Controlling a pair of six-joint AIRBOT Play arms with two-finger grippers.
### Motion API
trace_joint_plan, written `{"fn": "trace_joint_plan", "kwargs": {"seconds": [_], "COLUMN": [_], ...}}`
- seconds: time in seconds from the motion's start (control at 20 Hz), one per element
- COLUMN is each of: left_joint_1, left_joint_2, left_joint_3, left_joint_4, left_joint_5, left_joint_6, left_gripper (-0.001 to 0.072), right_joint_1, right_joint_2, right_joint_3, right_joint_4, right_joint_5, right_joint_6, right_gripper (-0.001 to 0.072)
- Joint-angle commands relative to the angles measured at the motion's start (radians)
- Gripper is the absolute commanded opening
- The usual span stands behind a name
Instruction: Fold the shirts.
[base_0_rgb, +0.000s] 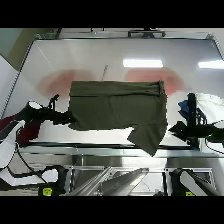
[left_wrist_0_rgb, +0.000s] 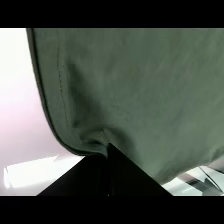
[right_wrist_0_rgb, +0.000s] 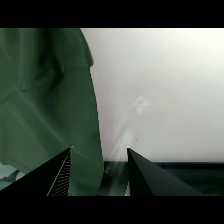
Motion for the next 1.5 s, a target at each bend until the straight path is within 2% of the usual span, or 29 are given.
{"fn": "trace_joint_plan", "kwargs": {"seconds": [0.0, 0.1, 0.2, 0.25, 0.3, 0.4, 0.5, 0.65, 0.75, 0.9, 1.15, 1.3, 1.45], "left_joint_1": [-0.006, -0.006, -0.006, -0.006, -0.005, -0.005, -0.003, 0.031, 0.082, 0.121, 0.048, -0.003, -0.037], "left_joint_2": [0.002, 0.002, 0.002, 0.002, 0.002, 0.002, 0.002, 0.002, 0.002, 0.003, 0.002, 0.001, -0.056], "left_joint_3": [0.050, 0.079, 0.103, 0.112, 0.121, 0.140, 0.169, 0.206, 0.203, 0.203, 0.237, 0.375, 0.528], "left_joint_4": [-0.021, -0.021, -0.021, -0.021, -0.020, -0.015, 0.052, 0.209, 0.215, 0.214, 0.135, 0.136, 0.136], "left_joint_5": [-0.052, -0.067, -0.091, -0.101, -0.110, -0.138, -0.179, -0.254, -0.285, -0.312, -0.315, -0.286, -0.272], "left_joint_6": [-0.002, -0.019, -0.026, -0.027, -0.029, -0.031, -0.066, -0.129, -0.131, -0.130, -0.086, -0.090, -0.098], "left_gripper": [0.0026, 0.0026, 0.0026, 0.0026, 0.0026, 0.0026, 0.0025, 0.0024, 0.0024, 0.0024, 0.0025, 0.0025, 0.0025], "right_joint_1": [0.074, 0.125, 0.145, 0.142, 0.140, 0.135, 0.106, 0.030, -0.018, -0.043, 0.013, 0.064, 0.109], "right_joint_2": [-0.068, -0.130, -0.180, -0.191, -0.190, -0.160, -0.093, 0.058, 0.148, 0.264, 0.314, 0.246, 0.101], "right_joint_3": [-0.065, -0.064, -0.062, -0.061, -0.056, -0.024, -0.001, 0.001, 0.001, 0.001, 0.011, 0.095, 0.212], "right_joint_4": [0.084, 0.166, 0.286, 0.350, 0.386, 0.356, 0.241, -0.058, -0.116, -0.016, 0.461, 0.498, 0.498], "right_joint_5": [-0.082, -0.121, -0.125, -0.111, -0.092, -0.034, 0.003, 0.011, 0.036, 0.052, 0.029, -0.070, -0.130], "right_joint_6": [-0.063, -0.116, -0.215, -0.271, -0.310, -0.299, -0.196, 0.055, 0.099, 0.069, -0.149, -0.166, -0.198], "right_gripper": [0.0412, 0.0411, 0.0392, 0.0286, 0.0122, 0.0023, 0.0023, 0.0023, 0.0023, 0.0023, 0.0023, 0.0023, 0.0023]}}
